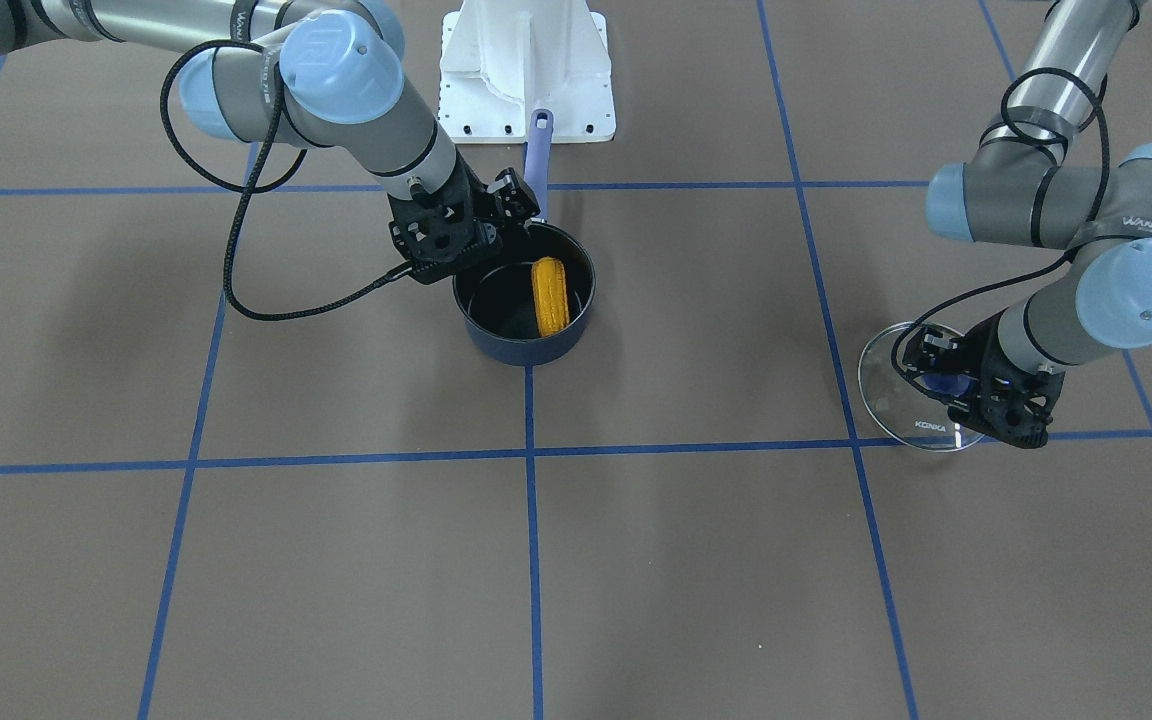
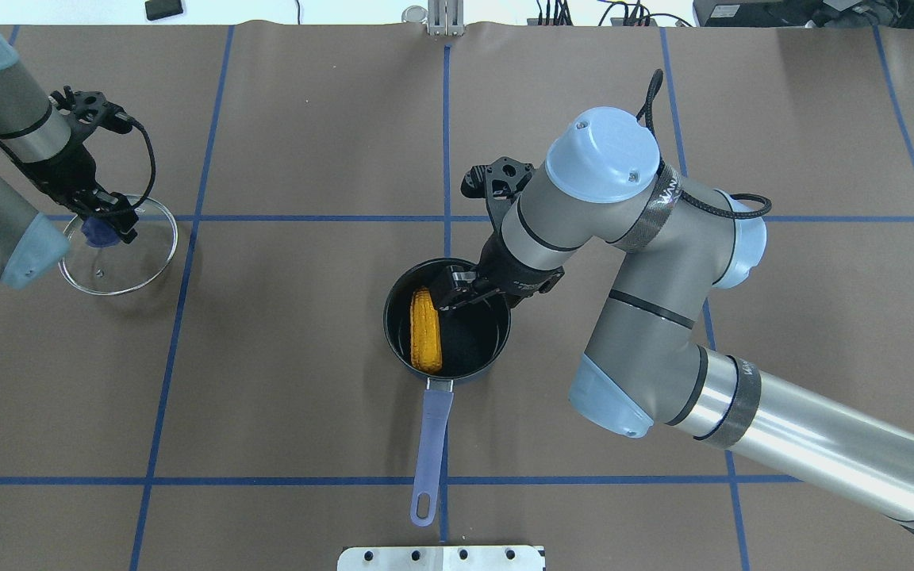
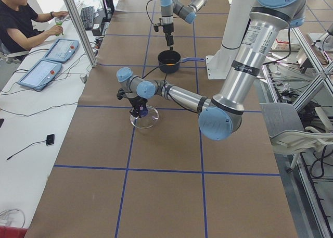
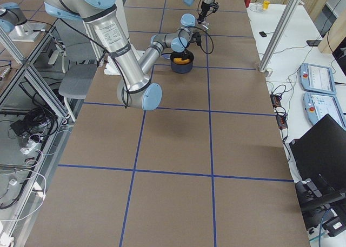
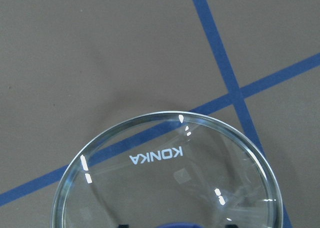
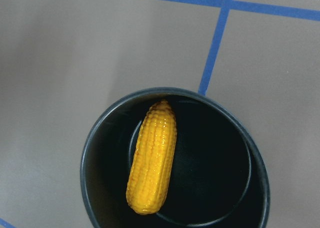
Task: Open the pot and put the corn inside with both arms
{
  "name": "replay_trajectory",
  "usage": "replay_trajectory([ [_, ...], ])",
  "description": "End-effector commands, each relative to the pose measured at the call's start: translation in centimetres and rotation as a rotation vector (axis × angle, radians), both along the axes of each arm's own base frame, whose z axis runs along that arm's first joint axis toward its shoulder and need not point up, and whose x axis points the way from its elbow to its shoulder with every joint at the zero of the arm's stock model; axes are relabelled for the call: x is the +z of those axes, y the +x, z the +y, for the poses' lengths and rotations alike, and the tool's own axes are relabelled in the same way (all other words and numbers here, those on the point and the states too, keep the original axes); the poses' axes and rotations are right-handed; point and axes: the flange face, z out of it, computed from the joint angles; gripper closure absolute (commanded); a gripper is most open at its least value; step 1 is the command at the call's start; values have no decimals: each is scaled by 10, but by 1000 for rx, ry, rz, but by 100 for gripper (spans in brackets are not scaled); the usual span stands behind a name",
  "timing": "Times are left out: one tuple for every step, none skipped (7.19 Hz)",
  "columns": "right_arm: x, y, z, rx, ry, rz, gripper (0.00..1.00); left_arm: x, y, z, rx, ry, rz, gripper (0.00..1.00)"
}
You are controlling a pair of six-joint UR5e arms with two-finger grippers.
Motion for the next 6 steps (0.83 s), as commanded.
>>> replay_trajectory([
  [1,0,0,0,1,2,0,5,-1,3,0,-1,0,3],
  [2,0,-1,0,0,3,0,10,-2,6,-4,18,12,2],
  [1,0,-1,5,4,3,0,5,-3,7,-7,26,18,2],
  [1,5,-6,16,4,4,0,-8,-10,6,-17,48,28,2],
  [0,13,-14,32,3,5,0,-12,-53,-11,-85,60,31,2],
  [2,28,-30,67,1,11,0,6,-106,-6,-152,52,20,2],
])
